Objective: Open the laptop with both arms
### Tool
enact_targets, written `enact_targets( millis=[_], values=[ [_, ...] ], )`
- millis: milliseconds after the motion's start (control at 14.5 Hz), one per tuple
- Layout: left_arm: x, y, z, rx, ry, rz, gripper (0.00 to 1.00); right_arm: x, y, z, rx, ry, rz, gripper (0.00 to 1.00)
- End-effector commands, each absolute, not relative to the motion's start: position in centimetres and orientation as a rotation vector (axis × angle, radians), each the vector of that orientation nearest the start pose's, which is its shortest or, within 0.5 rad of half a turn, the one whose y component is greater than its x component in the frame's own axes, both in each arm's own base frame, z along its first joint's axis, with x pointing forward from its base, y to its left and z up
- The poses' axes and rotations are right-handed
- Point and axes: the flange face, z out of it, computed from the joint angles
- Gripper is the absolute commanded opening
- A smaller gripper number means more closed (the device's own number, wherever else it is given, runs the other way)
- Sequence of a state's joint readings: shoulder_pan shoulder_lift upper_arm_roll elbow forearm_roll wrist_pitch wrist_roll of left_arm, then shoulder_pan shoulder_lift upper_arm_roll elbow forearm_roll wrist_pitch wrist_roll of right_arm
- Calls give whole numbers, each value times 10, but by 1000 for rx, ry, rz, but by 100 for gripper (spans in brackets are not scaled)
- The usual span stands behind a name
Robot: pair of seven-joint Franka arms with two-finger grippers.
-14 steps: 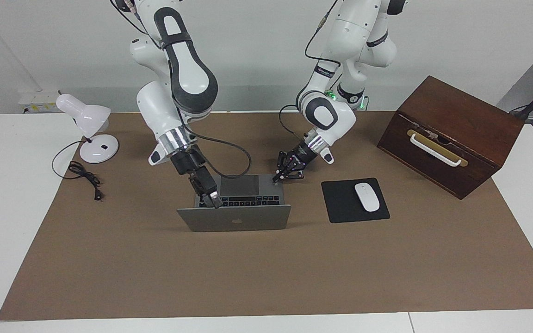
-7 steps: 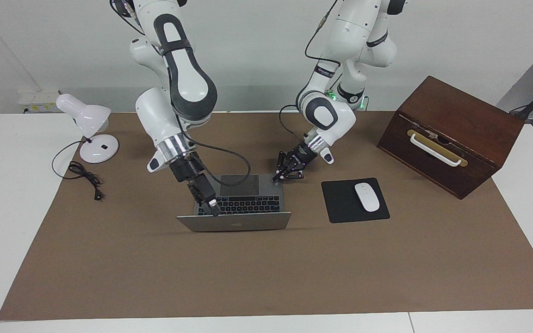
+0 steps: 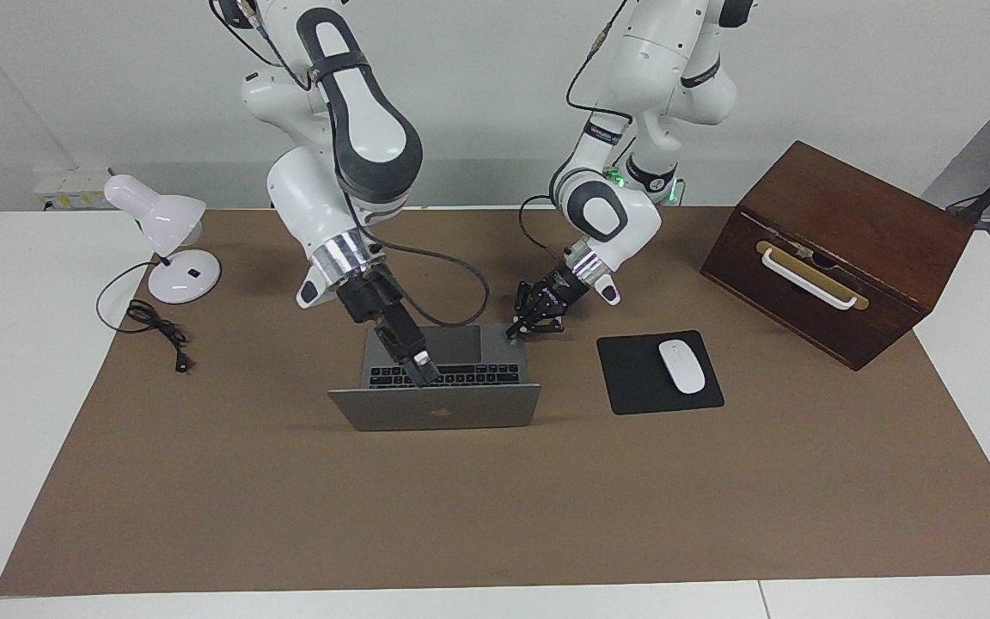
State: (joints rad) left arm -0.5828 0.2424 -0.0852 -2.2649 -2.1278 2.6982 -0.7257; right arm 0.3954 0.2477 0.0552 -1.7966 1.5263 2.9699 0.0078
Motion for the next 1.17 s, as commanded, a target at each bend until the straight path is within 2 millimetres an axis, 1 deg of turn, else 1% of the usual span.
enact_targets(
  millis=[0, 138, 207, 276, 414, 553, 622, 691, 760, 829, 967, 1105],
  values=[
    [429, -292, 229, 1209, 1974, -598, 0, 592, 230, 497, -1791, 980, -498, 100],
    [441, -291, 247, 1228, 1935, -562, 0, 586, 228, 515, -1769, 963, -511, 100],
    [450, -286, 256, 1234, 1921, -535, 0, 586, 226, 521, -1772, 950, -524, 100],
    [455, -287, 268, 1264, 1894, -504, 0, 586, 227, 527, -1797, 915, -551, 100],
    [460, -284, 282, 1272, 1874, -465, 0, 590, 224, 537, -1819, 873, -588, 100],
    [467, -278, 291, 1268, 1854, -442, 0, 597, 218, 546, -1888, 789, -644, 100],
    [470, -276, 297, 1276, 1838, -431, 0, 602, 212, 550, -1943, 724, -654, 100],
    [471, -274, 299, 1279, 1837, -418, 0, 607, 199, 560, -1988, 671, -669, 100],
    [474, -272, 305, 1290, 1829, -386, 0, 611, 191, 569, -2022, 621, -679, 100],
    [476, -271, 310, 1325, 1808, -355, 0, 614, 184, 572, -2049, 593, -675, 100],
    [483, -260, 321, 1314, 1795, -327, 0, 616, 171, 577, -2118, 531, -665, 100],
    [491, -247, 326, 1314, 1780, -292, 0, 617, 154, 579, -2251, 429, -661, 100]
  ],
)
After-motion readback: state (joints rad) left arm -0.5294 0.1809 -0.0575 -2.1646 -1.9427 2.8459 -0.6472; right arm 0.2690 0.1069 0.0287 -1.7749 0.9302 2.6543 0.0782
